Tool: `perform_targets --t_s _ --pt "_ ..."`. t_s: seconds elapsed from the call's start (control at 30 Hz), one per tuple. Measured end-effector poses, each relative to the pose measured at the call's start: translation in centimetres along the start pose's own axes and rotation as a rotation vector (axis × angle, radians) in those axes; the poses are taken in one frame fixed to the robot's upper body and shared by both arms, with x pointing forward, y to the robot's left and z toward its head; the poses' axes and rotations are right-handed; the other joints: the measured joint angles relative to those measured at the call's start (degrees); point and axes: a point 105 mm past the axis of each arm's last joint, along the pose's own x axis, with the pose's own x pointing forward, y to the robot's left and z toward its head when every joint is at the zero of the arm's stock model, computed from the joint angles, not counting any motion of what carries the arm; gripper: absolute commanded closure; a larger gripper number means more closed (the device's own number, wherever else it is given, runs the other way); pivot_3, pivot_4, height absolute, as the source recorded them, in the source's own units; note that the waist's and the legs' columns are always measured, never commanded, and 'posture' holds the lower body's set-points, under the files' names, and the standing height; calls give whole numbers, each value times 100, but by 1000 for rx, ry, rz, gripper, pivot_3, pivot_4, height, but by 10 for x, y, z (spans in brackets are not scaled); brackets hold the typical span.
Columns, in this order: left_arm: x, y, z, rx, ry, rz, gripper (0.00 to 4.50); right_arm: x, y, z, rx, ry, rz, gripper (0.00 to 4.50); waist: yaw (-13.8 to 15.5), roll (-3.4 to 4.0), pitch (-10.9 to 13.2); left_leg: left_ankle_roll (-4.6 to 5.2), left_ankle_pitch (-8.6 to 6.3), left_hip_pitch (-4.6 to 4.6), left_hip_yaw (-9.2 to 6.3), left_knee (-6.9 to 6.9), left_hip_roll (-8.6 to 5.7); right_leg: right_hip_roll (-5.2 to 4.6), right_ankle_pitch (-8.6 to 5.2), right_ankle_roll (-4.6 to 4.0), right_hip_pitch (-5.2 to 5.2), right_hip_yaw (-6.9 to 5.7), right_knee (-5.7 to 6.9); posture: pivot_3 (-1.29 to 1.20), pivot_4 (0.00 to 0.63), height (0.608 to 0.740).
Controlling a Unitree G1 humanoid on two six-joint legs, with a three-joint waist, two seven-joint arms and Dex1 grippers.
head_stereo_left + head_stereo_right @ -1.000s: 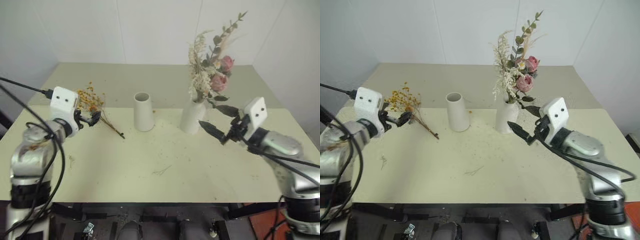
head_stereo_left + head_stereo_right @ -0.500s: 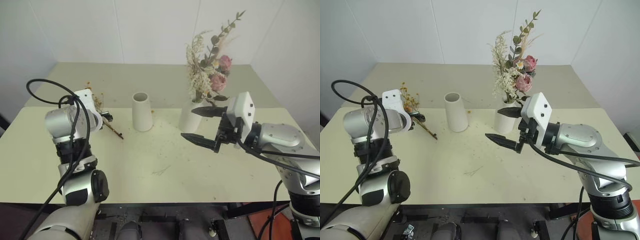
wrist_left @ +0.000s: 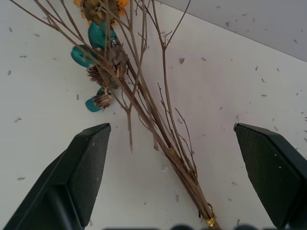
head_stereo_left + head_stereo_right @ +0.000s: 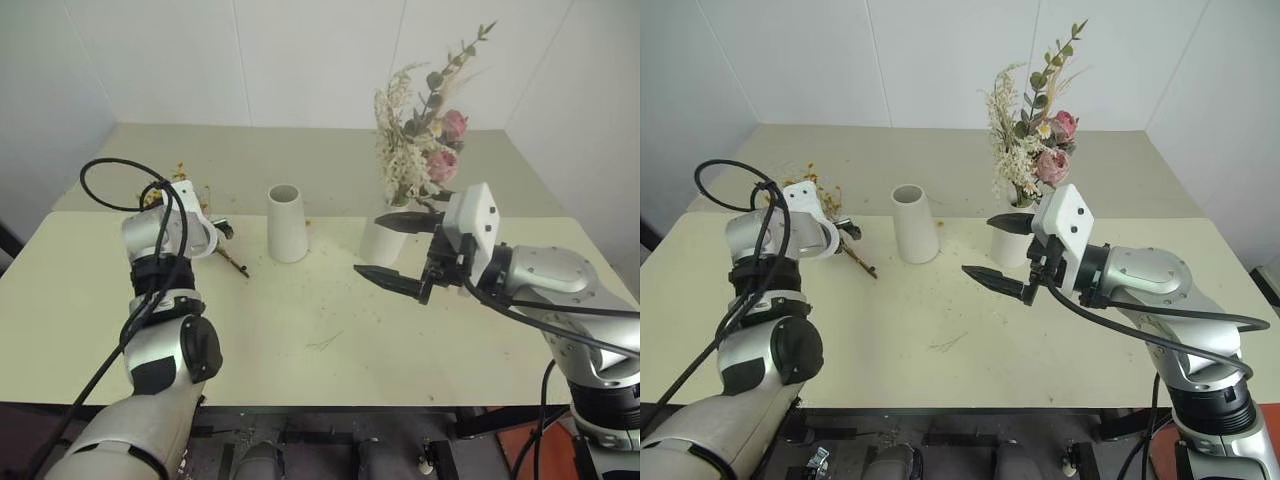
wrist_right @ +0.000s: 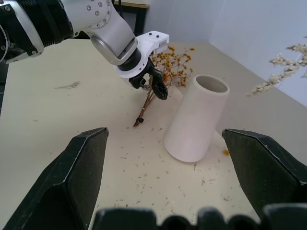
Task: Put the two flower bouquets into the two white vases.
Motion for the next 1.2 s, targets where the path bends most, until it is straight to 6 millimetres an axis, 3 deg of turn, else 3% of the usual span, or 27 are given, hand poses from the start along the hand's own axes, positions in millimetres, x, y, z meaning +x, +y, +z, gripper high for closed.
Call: perform_targets --t_s 0.13,0.53,0.7,0.77,0.83,0.97,1.03,1.2 --pt "5 -2 2 -30 3 6 849 0 1 -1 -1 5 -9 0 -11 0 0 0 0 -1 1 -1 0 0 0 0 -1 0 0 0 150 740" --pt "15 6 0 -91 -14 41 4465 -2 1 -11 6 33 -38 0 -4 0 0 -1 0 0 1 -1 0 0 0 1 0 -1 2 0 150 740" --pt "14 8 15 -113 -128 49 4465 -3 1 -13 -8 41 -51 0 -3 0 0 -2 1 -1 1 0 0 -1 0 1 -1 0 4 0 150 740" --pt "7 5 34 -117 -316 21 4465 -2 0 -13 -12 39 -56 0 1 -1 1 -7 2 -2 2 -3 0 -2 2 0 -3 1 4 0 150 740" --pt "-2 -3 47 -168 -386 -36 4465 -2 0 -14 -18 40 -62 0 8 -4 2 -10 4 -6 2 -2 0 -2 2 0 -5 0 4 0 150 740" --pt "-48 -13 97 -257 -724 -232 4465 -4 -1 -18 -21 54 -86 0 6 -4 3 -10 4 -5 2 -3 1 -3 2 0 -3 1 2 0 150 740" --pt "-70 -18 113 -290 -840 -357 4465 -5 -1 -21 -10 60 -92 0 5 -4 2 -10 4 -2 4 -2 0 -3 2 0 -2 2 2 0 150 740" --pt "-103 -31 123 -447 -998 -769 4465 -9 0 -29 6 78 -128 0 3 -5 2 -9 4 3 4 2 0 -2 2 0 6 0 1 0 150 740"
